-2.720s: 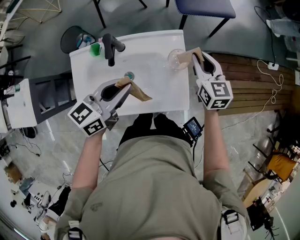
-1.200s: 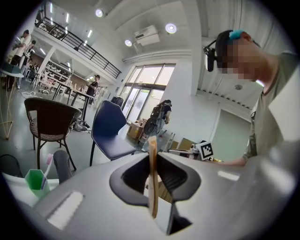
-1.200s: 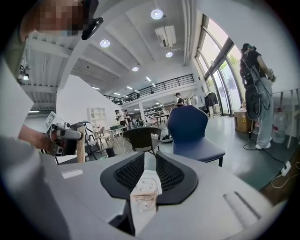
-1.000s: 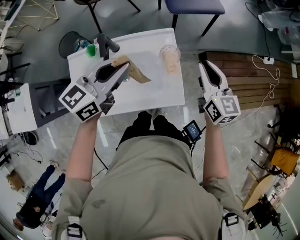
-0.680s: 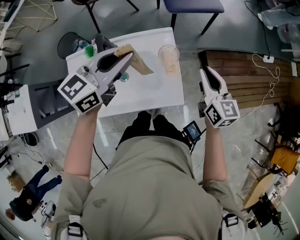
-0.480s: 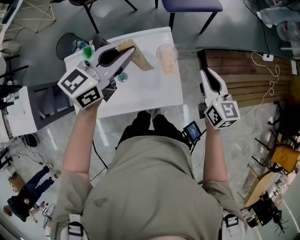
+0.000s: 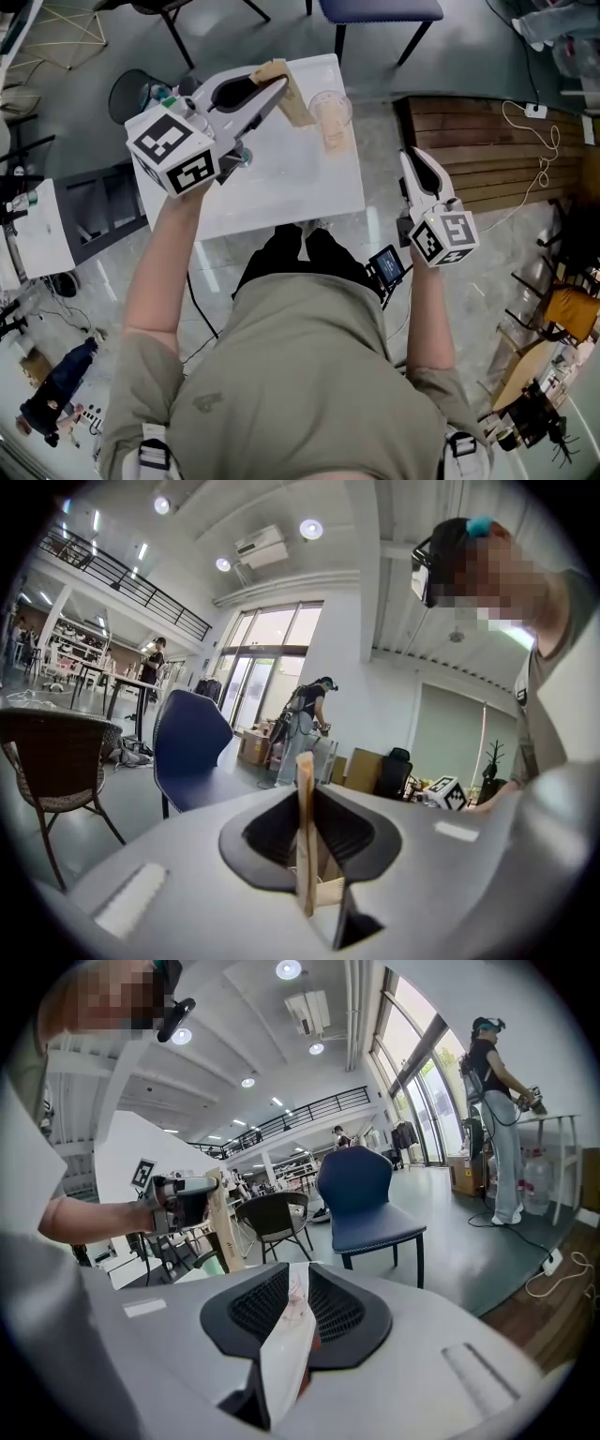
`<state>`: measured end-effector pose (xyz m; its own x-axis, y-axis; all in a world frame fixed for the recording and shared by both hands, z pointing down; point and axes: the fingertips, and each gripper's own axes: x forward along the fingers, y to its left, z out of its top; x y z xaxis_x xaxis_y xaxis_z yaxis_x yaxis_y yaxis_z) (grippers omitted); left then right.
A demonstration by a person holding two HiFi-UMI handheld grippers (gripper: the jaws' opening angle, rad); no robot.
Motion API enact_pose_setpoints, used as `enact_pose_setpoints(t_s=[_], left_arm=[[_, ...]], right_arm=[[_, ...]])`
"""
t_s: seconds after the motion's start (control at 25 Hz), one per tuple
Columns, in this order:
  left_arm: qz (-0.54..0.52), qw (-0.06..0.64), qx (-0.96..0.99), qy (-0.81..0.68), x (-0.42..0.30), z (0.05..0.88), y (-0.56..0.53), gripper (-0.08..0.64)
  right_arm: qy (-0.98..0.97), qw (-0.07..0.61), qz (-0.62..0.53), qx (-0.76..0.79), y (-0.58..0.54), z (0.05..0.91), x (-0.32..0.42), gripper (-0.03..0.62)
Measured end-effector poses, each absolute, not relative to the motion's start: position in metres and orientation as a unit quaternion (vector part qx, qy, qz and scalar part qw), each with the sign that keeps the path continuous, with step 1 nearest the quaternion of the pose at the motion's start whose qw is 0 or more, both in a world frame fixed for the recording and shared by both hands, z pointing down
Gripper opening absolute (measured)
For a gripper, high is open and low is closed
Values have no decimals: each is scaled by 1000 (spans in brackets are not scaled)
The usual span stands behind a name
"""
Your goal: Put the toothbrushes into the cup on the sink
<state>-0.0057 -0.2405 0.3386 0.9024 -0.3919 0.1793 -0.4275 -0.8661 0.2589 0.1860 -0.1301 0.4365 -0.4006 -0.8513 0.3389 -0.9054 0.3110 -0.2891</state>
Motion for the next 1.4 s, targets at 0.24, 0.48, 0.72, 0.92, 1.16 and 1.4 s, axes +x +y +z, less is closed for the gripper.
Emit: enact_pose_setpoints(t_s=[0.24, 0.48, 0.72, 0.92, 1.16, 1.4], left_arm=[[59, 139, 968, -202, -3, 341, -243, 52], [70, 128, 971, -191, 13, 350, -254, 52], [80, 121, 972, -183, 33, 361, -266, 52], [96, 113, 973, -177, 44, 374, -269, 52], [113, 102, 973, -174, 51, 392, -269, 52], [122, 85, 973, -177, 56, 405, -267, 52]], right_arm=[[-803, 68, 224, 548, -119, 436, 178, 72], [-798, 71, 231, 552, -119, 441, 182, 72], [-792, 77, 241, 555, -119, 450, 191, 72], [-789, 82, 247, 556, -121, 456, 194, 72], [-789, 88, 251, 553, -123, 462, 194, 72], [-789, 96, 253, 551, -123, 464, 195, 72]])
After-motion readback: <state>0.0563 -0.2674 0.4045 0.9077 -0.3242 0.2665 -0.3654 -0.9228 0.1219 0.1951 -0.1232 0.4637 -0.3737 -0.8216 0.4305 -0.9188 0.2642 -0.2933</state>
